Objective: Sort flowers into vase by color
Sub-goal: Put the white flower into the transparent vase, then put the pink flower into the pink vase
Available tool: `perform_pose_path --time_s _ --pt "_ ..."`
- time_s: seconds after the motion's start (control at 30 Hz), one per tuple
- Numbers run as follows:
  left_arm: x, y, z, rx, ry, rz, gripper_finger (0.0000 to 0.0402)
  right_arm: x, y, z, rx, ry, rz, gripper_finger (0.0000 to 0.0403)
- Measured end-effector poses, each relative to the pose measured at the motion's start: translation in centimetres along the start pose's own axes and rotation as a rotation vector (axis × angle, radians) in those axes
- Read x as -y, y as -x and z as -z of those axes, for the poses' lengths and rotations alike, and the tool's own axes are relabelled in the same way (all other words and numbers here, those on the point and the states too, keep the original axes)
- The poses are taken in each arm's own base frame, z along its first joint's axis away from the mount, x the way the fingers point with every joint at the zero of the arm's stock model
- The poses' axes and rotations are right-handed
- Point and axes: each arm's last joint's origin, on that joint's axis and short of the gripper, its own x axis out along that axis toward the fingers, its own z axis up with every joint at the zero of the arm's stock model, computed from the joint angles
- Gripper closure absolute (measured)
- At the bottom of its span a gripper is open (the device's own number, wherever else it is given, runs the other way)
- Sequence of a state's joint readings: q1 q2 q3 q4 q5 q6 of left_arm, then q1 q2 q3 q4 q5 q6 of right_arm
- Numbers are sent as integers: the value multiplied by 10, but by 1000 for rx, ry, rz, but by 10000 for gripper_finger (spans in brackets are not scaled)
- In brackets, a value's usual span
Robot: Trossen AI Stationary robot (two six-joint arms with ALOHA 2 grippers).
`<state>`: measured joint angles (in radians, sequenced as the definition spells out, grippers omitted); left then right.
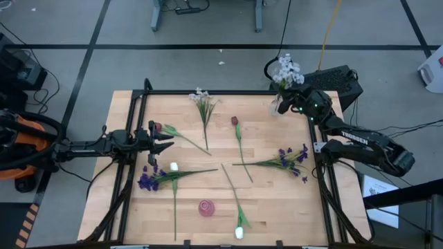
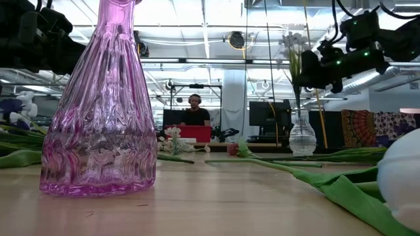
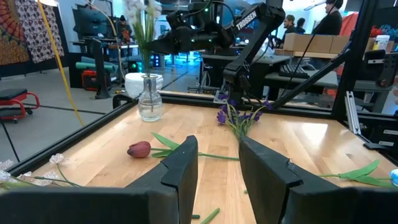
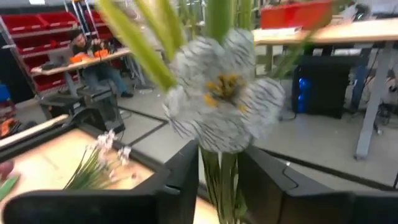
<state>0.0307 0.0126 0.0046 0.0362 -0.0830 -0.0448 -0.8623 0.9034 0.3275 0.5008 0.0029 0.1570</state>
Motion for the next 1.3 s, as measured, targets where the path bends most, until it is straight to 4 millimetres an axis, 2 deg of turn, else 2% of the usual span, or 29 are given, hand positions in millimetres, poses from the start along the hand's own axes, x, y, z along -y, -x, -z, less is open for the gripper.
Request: perform_pose_path --time_s 0.27,0.43,0.73,0.87,1.0,1.17,1.3 --pt "0 0 0 0 0 0 278 0 24 -1 -89 -10 8 253" --pt "0 0 0 0 0 0 278 -1 44 -5 -103 -25 12 244" --pt "0 0 0 0 0 0 278 -6 81 -36 -333 -63 58 245" --pt "0 0 0 0 0 0 278 -8 100 -49 -475 -163 103 265" --pt "0 0 0 0 0 0 278 -13 113 -53 -600 -290 75 307" --pt "0 0 0 1 0 0 278 -21 118 -48 -713 -429 -2 387" --pt "0 0 0 0 0 0 278 -27 116 -48 -712 -500 19 396"
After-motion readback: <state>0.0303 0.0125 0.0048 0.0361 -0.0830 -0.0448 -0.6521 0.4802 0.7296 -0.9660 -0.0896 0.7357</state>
